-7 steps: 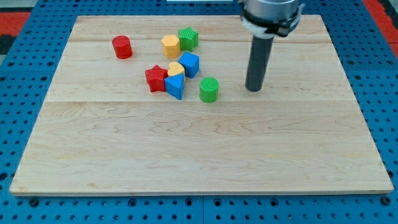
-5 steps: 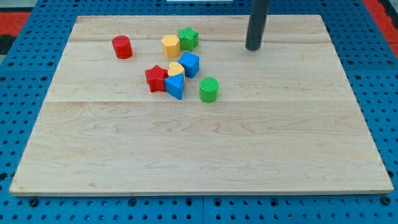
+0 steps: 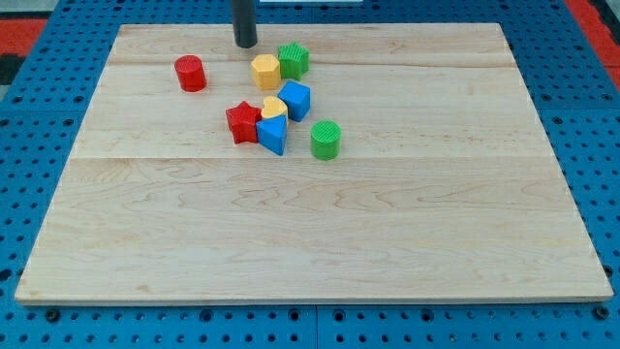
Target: Move the blue cube closer to the green circle
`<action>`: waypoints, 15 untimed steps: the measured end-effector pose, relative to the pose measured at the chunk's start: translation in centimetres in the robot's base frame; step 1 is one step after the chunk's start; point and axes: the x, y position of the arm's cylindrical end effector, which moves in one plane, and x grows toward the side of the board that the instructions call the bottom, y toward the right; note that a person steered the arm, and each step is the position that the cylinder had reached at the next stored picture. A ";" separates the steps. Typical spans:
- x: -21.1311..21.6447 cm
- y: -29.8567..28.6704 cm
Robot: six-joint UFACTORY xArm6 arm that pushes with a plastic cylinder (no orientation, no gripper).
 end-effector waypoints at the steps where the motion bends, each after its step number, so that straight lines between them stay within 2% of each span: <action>1: 2.4 -0.3; 2: 5.0 0.0; 6: 9.5 5.4; 15: 9.7 11.3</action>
